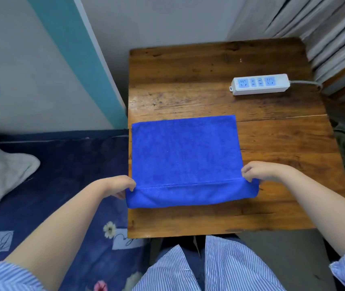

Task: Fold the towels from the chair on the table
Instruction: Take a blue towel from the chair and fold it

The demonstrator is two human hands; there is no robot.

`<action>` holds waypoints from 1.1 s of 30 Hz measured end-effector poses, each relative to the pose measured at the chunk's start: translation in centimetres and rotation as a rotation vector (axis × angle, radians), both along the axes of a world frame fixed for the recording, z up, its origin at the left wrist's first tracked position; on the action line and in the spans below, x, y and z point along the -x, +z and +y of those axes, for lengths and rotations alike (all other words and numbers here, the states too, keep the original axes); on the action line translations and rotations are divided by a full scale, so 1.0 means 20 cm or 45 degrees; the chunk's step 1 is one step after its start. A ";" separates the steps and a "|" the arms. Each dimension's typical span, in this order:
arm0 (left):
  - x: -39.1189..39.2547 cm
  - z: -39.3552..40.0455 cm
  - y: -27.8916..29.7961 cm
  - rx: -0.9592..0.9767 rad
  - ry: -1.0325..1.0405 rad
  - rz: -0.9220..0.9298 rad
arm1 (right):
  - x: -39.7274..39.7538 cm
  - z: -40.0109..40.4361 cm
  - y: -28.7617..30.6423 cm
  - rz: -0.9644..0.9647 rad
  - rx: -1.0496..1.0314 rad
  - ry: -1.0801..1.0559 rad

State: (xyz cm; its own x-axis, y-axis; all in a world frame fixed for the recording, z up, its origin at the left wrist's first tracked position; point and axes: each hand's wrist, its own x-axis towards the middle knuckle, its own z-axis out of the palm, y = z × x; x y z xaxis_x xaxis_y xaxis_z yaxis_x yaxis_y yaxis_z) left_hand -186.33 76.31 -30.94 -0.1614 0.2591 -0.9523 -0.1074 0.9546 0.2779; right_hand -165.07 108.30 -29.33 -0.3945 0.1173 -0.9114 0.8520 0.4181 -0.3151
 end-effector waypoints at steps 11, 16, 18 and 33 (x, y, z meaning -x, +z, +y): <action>0.37 0.25 0.07 -0.531 0.834 0.152 | 0.32 0.25 0.02 0.755 0.076 -1.025; 0.42 0.30 -0.03 -0.652 0.975 0.241 | 0.41 0.27 -0.08 0.813 0.048 -1.197; 0.43 0.33 -0.07 -0.674 1.013 0.344 | 0.43 0.28 -0.13 0.847 0.034 -1.242; 0.38 0.50 -0.31 -0.373 0.642 1.334 | 0.59 0.26 -0.36 0.931 -0.527 -1.098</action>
